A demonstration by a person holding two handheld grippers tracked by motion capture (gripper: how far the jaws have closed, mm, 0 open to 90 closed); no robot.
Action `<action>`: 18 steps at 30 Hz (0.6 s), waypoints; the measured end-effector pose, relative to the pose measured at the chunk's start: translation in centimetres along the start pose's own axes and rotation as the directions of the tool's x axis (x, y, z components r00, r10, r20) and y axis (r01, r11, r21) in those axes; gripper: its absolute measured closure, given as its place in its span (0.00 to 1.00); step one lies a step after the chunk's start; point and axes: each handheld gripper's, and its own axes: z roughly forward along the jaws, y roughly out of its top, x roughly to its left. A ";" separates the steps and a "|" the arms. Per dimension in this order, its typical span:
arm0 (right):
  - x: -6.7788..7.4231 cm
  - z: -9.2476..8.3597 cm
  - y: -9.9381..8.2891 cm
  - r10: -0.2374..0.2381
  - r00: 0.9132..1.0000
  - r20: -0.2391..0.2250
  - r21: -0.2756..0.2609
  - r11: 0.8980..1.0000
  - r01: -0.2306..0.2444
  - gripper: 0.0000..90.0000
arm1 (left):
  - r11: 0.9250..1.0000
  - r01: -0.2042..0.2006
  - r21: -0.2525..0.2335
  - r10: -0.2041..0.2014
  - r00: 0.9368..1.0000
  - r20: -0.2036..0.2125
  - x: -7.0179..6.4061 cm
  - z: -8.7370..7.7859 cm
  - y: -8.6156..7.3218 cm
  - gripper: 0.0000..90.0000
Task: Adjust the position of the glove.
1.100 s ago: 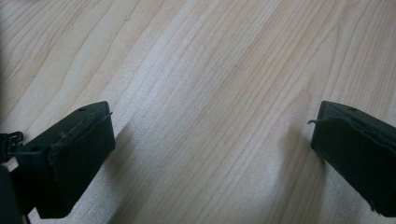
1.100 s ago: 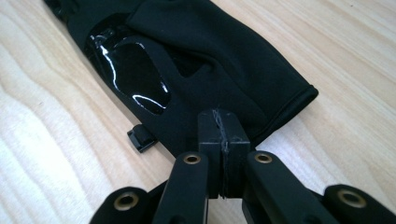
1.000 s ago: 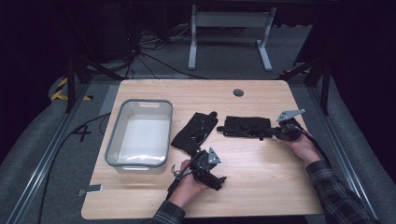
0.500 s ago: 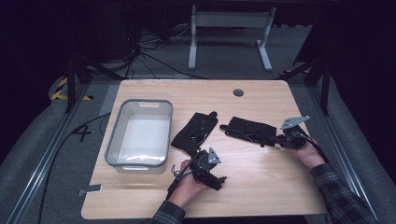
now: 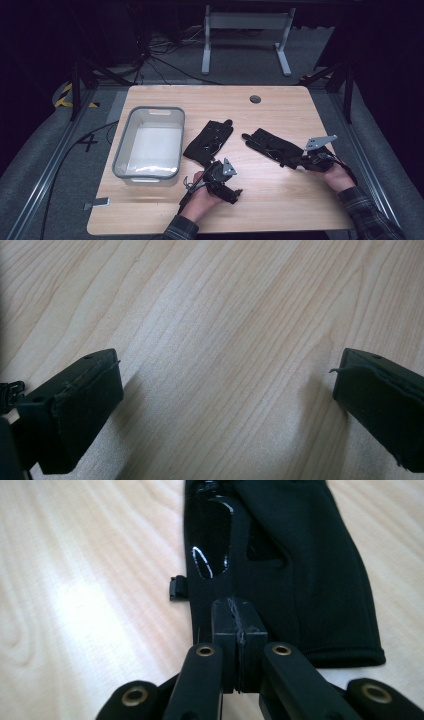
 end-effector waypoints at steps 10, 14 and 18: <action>2.9 -1.2 -1.4 -0.027 0.999 -0.042 0.005 1.000 0.027 1.00 | 1.000 0.000 0.000 0.000 1.000 0.000 0.0 0.0 0.0 0.00; 4.3 -1.6 -2.0 -0.036 0.998 -0.056 0.007 0.999 0.036 1.00 | 1.000 0.001 0.000 -0.001 1.000 0.000 0.0 0.0 0.0 0.00; 4.6 -2.1 -2.0 -0.047 0.997 -0.059 -0.013 0.999 0.046 1.00 | 1.000 0.001 0.000 -0.001 1.000 0.000 0.0 0.0 0.0 0.00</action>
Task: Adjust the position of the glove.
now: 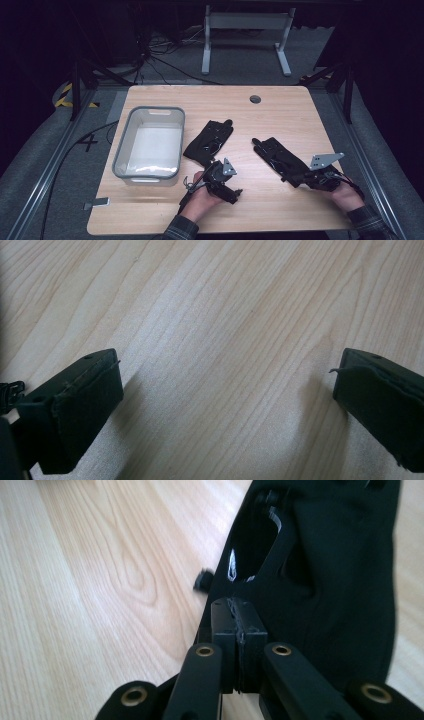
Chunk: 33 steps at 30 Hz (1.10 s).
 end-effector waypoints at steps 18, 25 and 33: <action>-6.4 1.6 3.6 0.027 0.996 0.087 -0.030 0.999 -0.025 1.00 | 1.000 0.000 0.001 0.000 1.000 0.002 0.0 0.0 0.0 0.00; -7.2 2.6 3.2 0.033 0.995 0.095 0.019 0.999 -0.035 1.00 | 1.000 0.000 0.001 0.000 1.000 0.002 0.0 0.0 0.0 0.00; -6.9 2.5 2.6 0.037 0.995 0.088 0.016 0.999 -0.039 1.00 | 1.000 0.000 0.001 0.000 1.000 0.002 0.0 0.0 0.0 0.00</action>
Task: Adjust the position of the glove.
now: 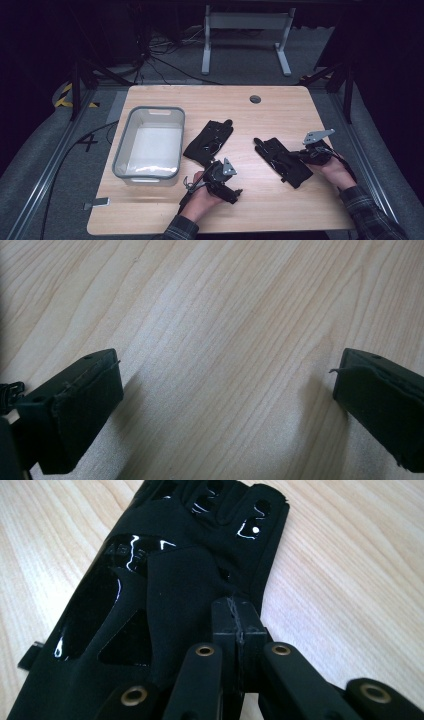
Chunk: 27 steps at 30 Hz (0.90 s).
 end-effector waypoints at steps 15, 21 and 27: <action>3.6 -2.1 -2.3 0.001 1.000 -0.024 0.018 1.000 -0.001 1.00 | 1.000 0.000 0.000 0.000 1.000 0.000 0.0 0.0 0.0 0.00; 5.0 -2.6 -3.0 -0.006 0.999 -0.038 0.016 1.000 0.006 1.00 | 1.000 0.000 0.000 0.000 1.000 0.000 0.0 0.0 0.0 0.00; 5.4 -2.8 -3.2 -0.007 0.999 -0.046 0.012 1.000 0.007 1.00 | 1.000 0.000 0.000 0.000 1.000 0.000 0.0 0.0 0.0 0.00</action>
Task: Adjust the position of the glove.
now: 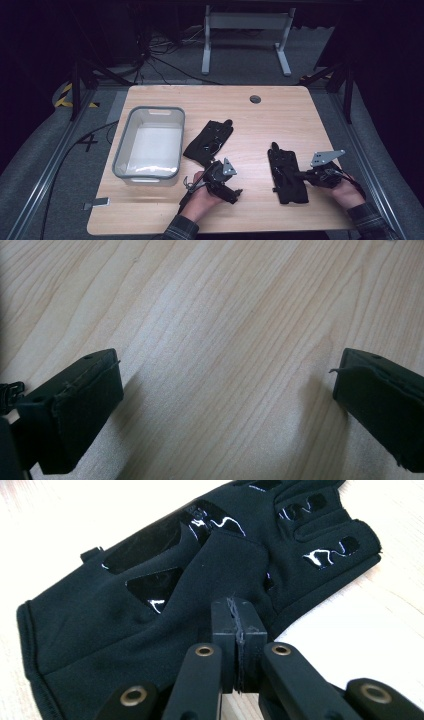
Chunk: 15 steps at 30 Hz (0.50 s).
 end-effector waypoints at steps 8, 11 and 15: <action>-0.7 -1.8 -0.3 0.058 0.997 0.045 -0.103 0.993 -0.053 0.81 | 1.000 0.000 0.000 0.000 1.000 0.000 0.0 0.0 0.0 0.00; -1.1 -2.3 -1.0 0.098 0.991 0.088 -0.122 0.989 -0.087 0.63 | 1.000 0.000 0.000 0.000 1.000 0.000 0.0 0.0 0.0 0.00; -1.8 -2.8 -2.5 0.155 0.976 0.150 -0.140 0.981 -0.134 0.45 | 1.000 0.000 0.000 0.000 1.000 0.000 0.0 0.0 0.0 0.00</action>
